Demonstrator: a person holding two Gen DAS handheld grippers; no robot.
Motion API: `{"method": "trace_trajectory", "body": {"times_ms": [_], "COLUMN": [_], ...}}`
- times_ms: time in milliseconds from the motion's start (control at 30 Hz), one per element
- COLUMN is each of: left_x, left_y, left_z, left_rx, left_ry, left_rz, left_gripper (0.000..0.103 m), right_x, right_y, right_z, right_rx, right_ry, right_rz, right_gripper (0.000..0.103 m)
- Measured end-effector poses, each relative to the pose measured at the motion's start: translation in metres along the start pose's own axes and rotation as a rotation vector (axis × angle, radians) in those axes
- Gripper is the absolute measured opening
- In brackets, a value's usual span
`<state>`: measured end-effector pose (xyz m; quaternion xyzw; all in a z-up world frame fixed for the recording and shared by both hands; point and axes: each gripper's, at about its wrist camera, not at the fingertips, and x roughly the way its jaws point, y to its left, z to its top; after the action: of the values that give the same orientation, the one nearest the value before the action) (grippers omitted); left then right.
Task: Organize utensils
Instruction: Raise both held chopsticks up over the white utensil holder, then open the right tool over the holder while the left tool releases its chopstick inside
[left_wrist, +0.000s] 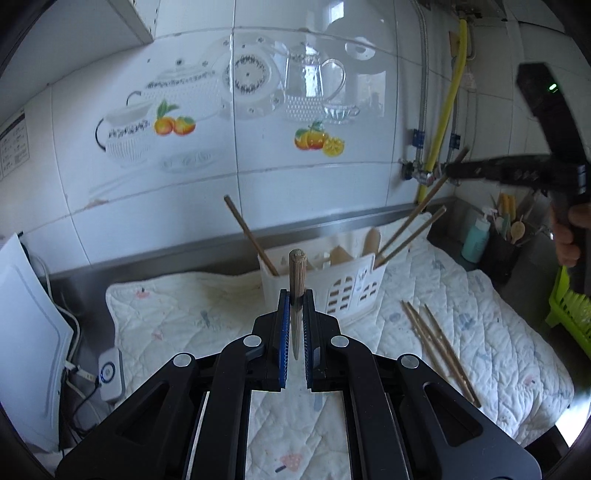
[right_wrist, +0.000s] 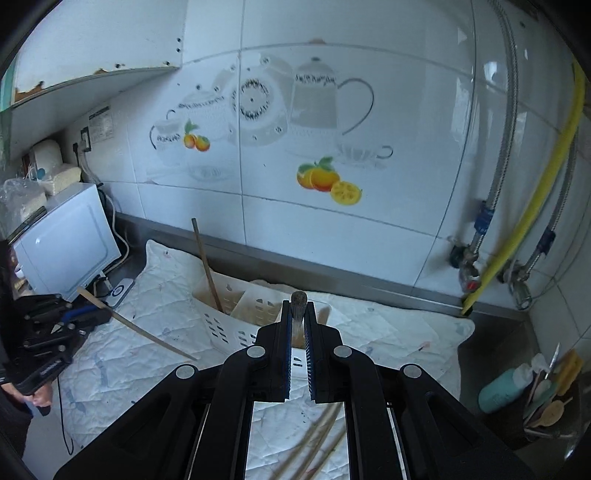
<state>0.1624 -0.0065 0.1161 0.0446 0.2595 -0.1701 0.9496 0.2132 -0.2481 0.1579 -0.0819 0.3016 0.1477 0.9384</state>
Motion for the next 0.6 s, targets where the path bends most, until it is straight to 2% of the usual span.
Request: {"method": "trace_trajectory", "body": {"times_ms": [167,300,533,600], "left_x": [-0.016,-0.029,-0.027,-0.020], "left_y": [-0.002,-0.005,-0.006,-0.005], "left_z": [0.035,0.063,0.104,0.113], "left_rx": [0.014,0.038,0.030,0.021], "left_ry": [-0.071,-0.135,-0.216,-0.238], "left_rz": [-0.004,0.002,0.020,0.033], "left_gripper": [0.005,0.005,0.005,0.005], "right_x": [0.023,0.028,0.005,-0.006], "right_y": [-0.003,-0.003,0.003,0.006], "right_z": [0.005,0.006,-0.002,-0.009], "right_rx": [0.028,0.028,0.008,-0.007], "right_ry": [0.028,0.011,-0.066,-0.089], "right_rz": [0.004,-0.014,-0.024,-0.027], "right_gripper": [0.007,0.009,0.025,0.027]}}
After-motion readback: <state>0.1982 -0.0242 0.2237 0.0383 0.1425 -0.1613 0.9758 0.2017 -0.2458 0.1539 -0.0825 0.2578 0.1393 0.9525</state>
